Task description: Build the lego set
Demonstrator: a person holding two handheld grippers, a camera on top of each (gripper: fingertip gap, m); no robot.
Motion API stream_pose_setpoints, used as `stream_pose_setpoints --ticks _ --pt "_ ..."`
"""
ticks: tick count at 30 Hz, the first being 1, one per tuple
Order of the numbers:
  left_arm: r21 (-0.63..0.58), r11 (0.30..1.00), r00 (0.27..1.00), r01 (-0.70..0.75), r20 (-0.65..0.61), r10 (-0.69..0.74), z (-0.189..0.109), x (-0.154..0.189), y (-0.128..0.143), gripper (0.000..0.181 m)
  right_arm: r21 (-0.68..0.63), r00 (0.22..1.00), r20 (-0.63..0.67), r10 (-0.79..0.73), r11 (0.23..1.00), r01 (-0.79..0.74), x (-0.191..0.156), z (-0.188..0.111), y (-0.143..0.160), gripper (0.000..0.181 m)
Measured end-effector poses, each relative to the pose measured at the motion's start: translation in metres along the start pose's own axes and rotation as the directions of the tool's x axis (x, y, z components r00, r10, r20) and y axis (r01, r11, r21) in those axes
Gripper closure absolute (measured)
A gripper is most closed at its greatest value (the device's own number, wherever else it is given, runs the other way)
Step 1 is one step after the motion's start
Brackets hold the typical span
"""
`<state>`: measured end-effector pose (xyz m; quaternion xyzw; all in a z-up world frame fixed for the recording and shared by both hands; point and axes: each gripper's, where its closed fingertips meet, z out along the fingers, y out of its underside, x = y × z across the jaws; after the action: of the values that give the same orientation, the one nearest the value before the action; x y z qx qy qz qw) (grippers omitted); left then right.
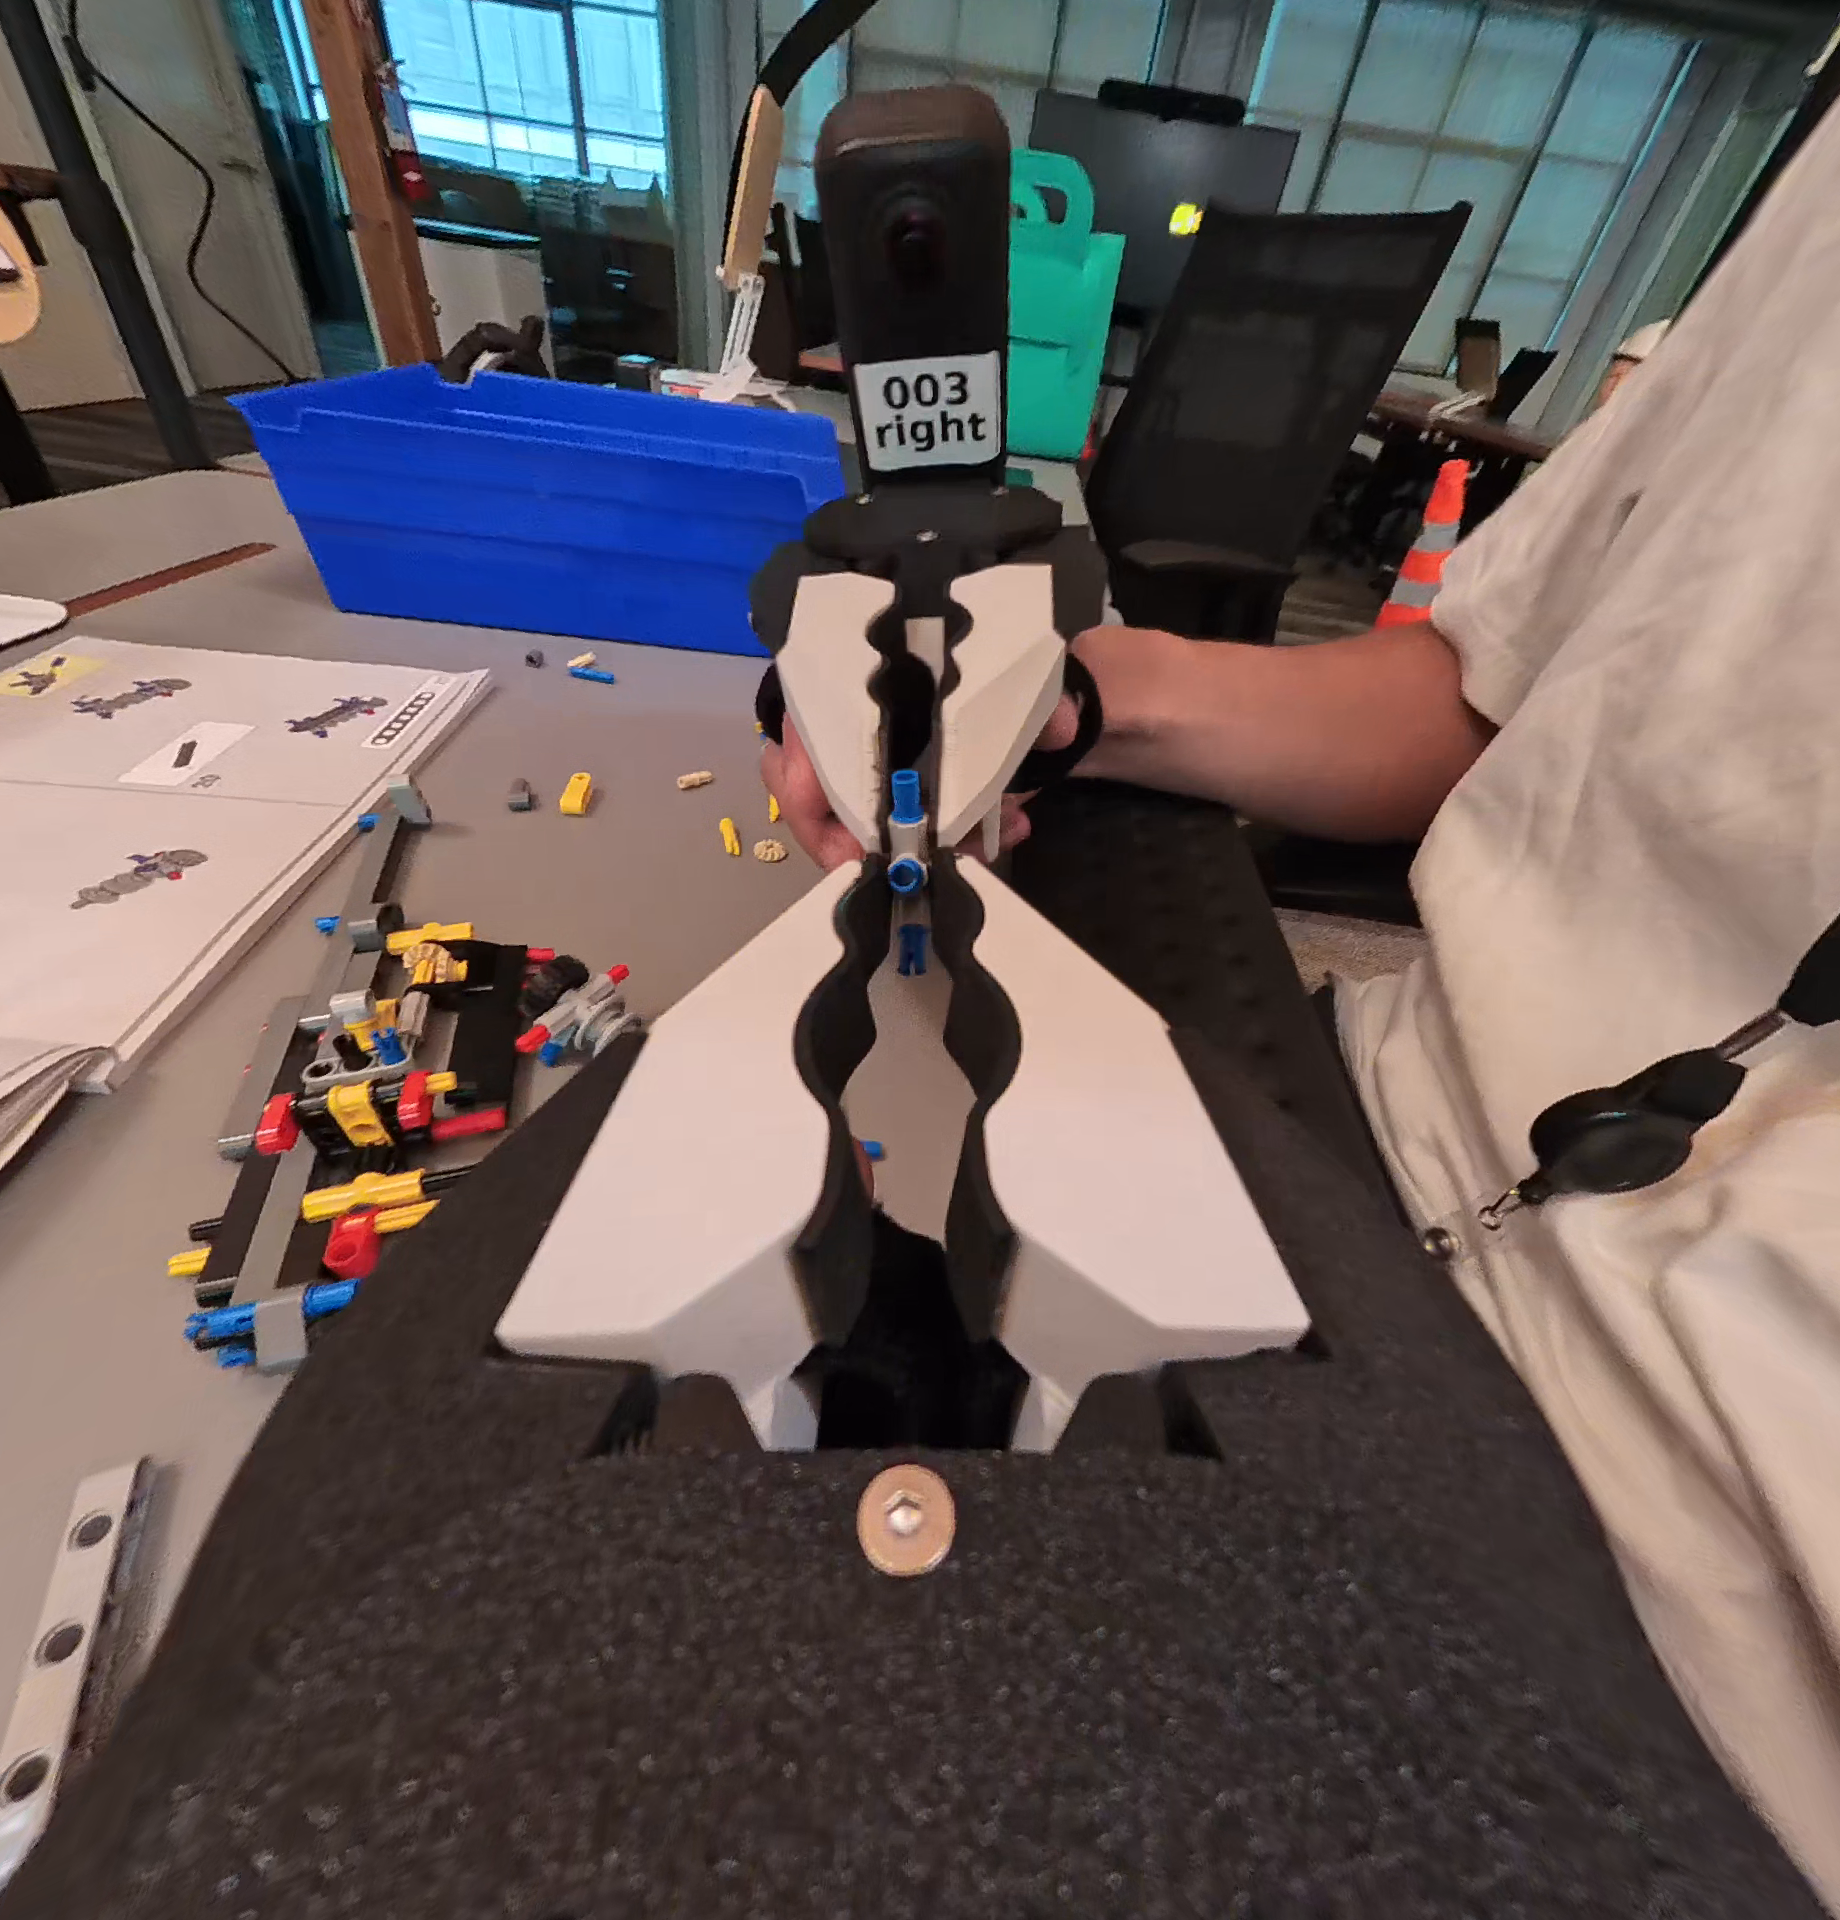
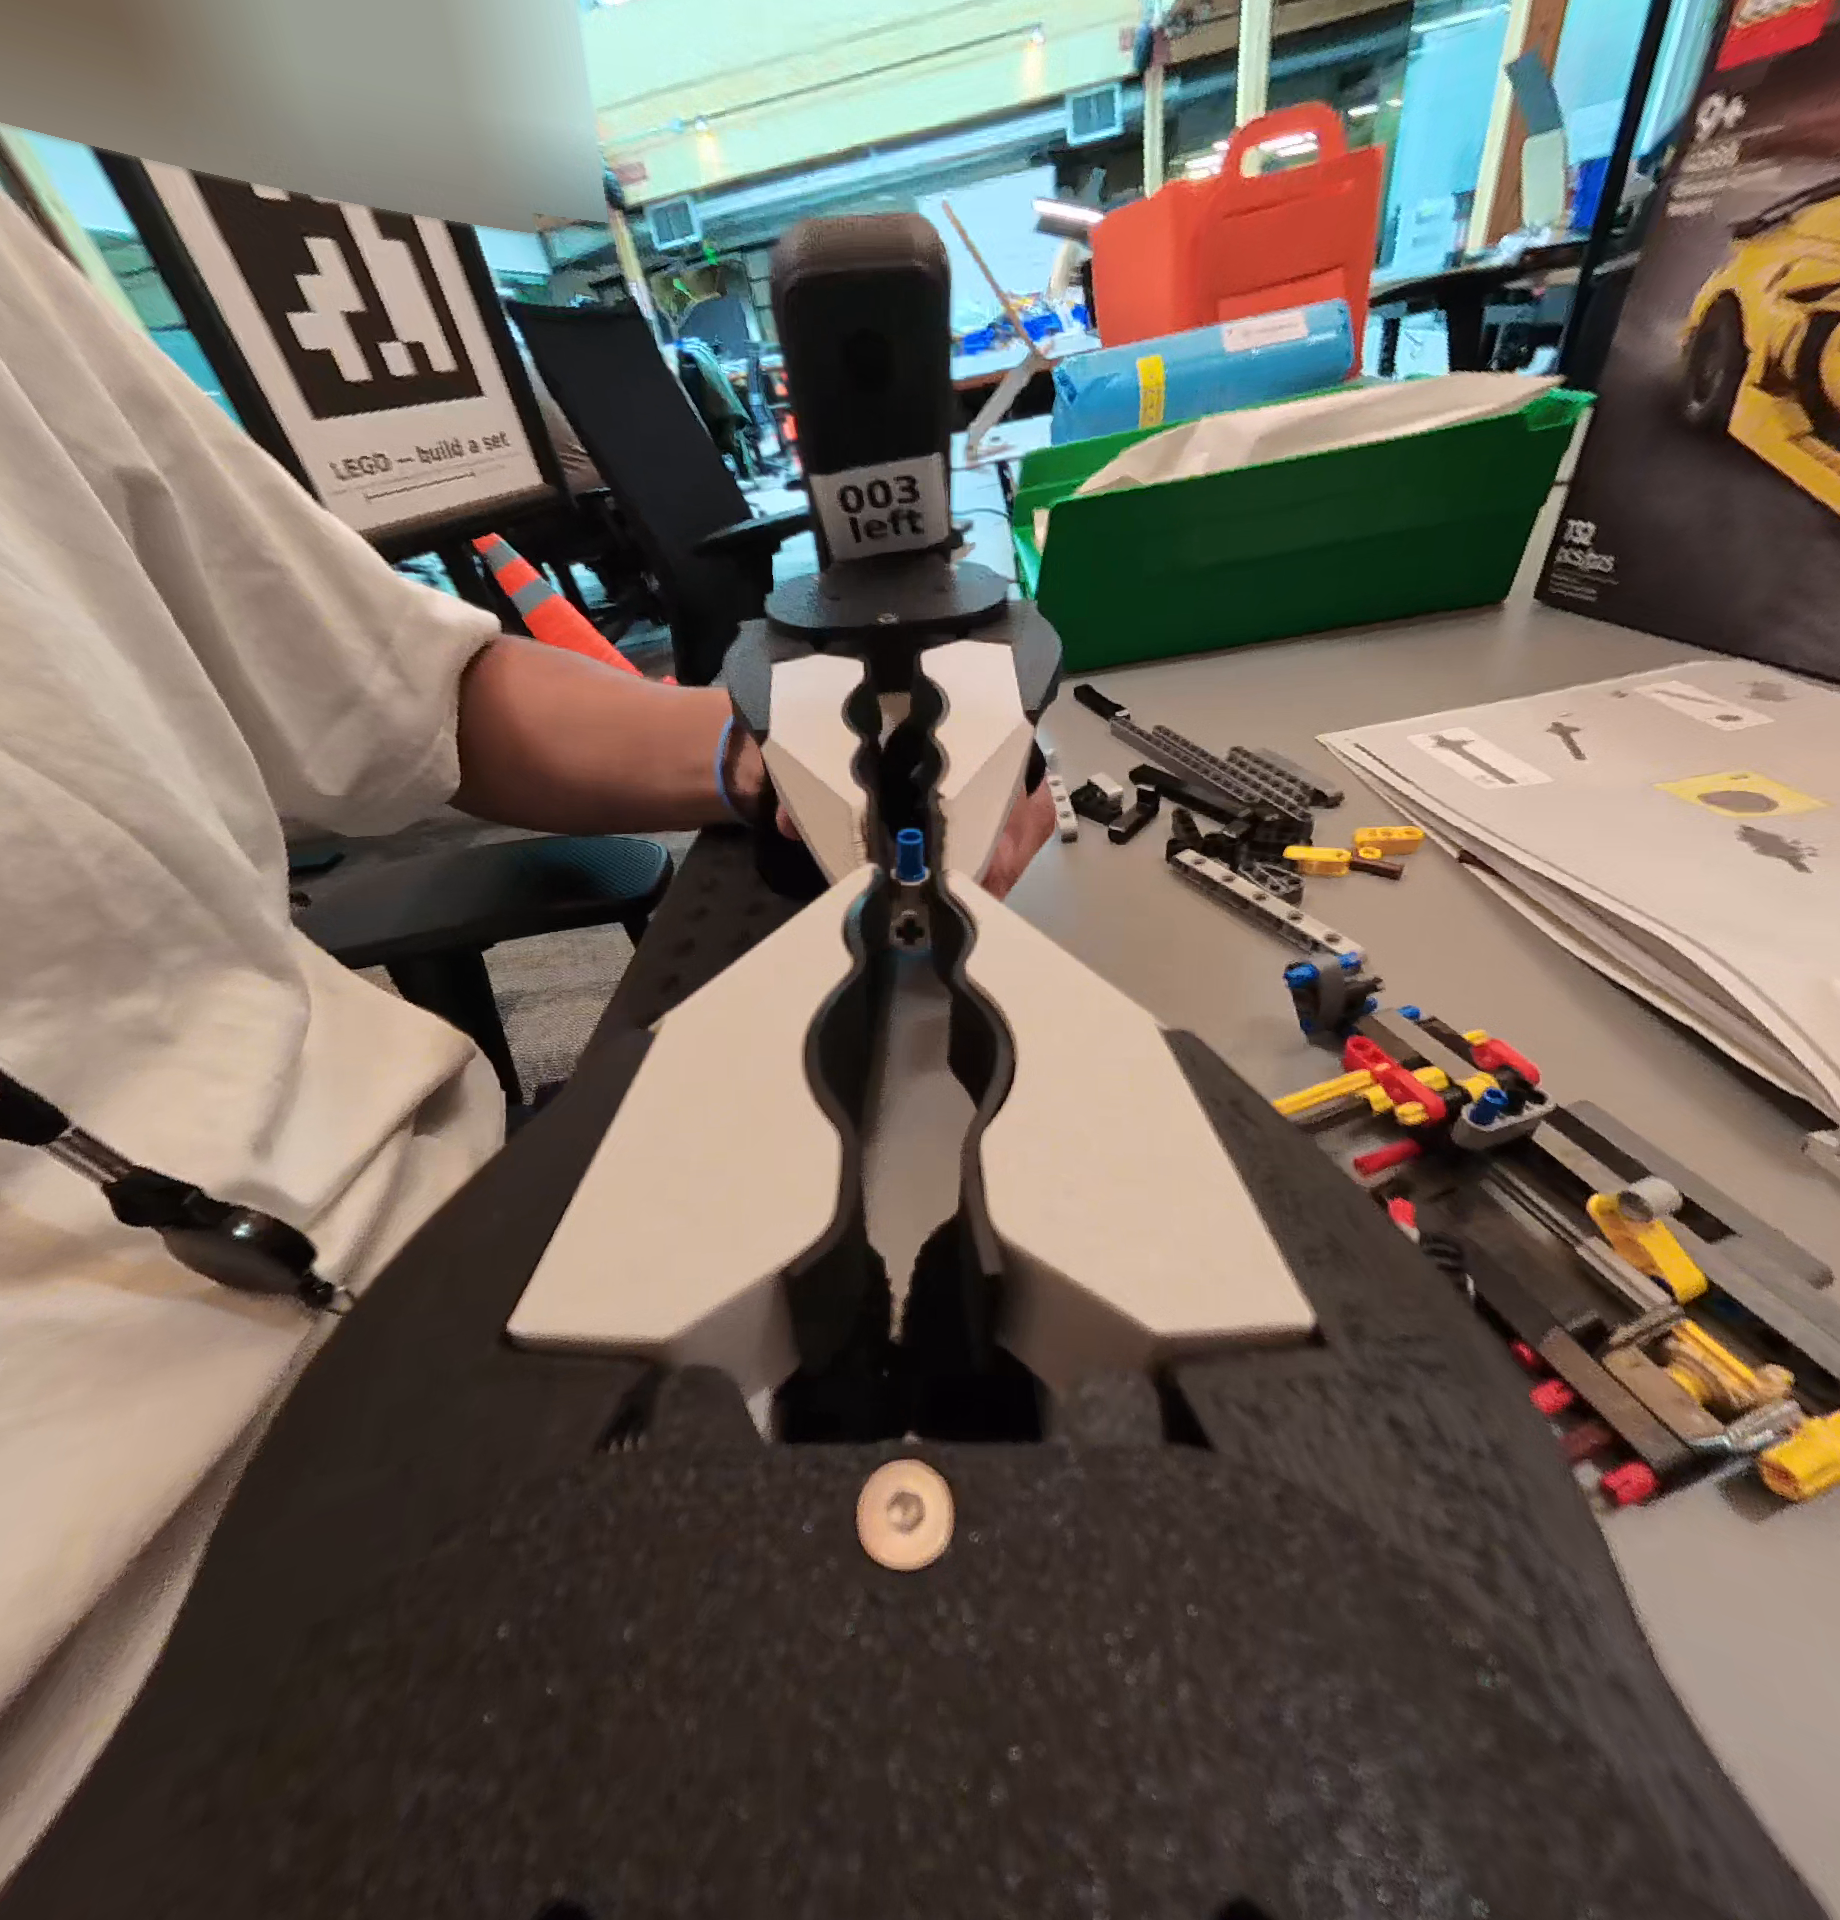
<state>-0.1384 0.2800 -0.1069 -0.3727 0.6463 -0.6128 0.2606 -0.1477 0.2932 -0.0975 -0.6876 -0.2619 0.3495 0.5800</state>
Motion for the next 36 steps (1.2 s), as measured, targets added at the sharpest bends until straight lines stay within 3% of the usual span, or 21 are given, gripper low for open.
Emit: stream_pose_setpoints --ticks 6,16,20,23,27,31,33,36 --pt "-0.012 1.000 1.000 0.003 0.016 -0.003 0.001 -0.002 0.001 0.175 -0.004 0.999 0.006 0.050 0.999 -0.050 0.002 -0.001 0.002 0.176" --pt "0.099 0.985 0.989 0.143 0.029 -0.146 -0.010 -0.018 -0.014 0.169 0.163 0.971 0.013 0.240 0.957 -0.238 0.018 0.003 -0.019 0.176" --pt "0.077 0.986 0.988 0.147 0.038 -0.150 -0.009 -0.020 -0.010 0.174 0.154 0.972 -0.022 0.234 0.961 -0.228 0.022 0.006 -0.016 0.176" --pt "-0.023 0.996 0.991 0.084 0.105 -0.081 -0.008 -0.027 0.006 0.175 0.058 0.973 -0.090 0.212 0.977 -0.207 0.027 0.003 -0.002 0.175" --pt "-0.307 0.940 0.949 -0.149 0.222 0.223 -0.015 -0.043 0.043 0.175 -0.210 0.969 -0.227 0.100 0.966 -0.149 0.032 -0.010 0.033 0.160" --pt "-0.546 0.835 0.975 -0.067 0.144 0.172 -0.025 -0.037 0.092 0.175 -0.563 0.967 -0.202 -0.154 0.826 0.014 0.016 -0.013 0.083 0.157" --pt "-0.575 0.817 0.981 -0.045 0.129 0.145 -0.026 -0.037 0.098 0.175 -0.610 0.967 -0.168 -0.192 0.790 0.051 0.014 -0.011 0.092 0.158" --pt "-0.584 0.811 0.981 -0.043 0.129 0.145 -0.027 -0.040 0.098 0.175 -0.615 0.980 -0.155 -0.122 0.789 0.001 0.014 -0.006 0.098 0.160"
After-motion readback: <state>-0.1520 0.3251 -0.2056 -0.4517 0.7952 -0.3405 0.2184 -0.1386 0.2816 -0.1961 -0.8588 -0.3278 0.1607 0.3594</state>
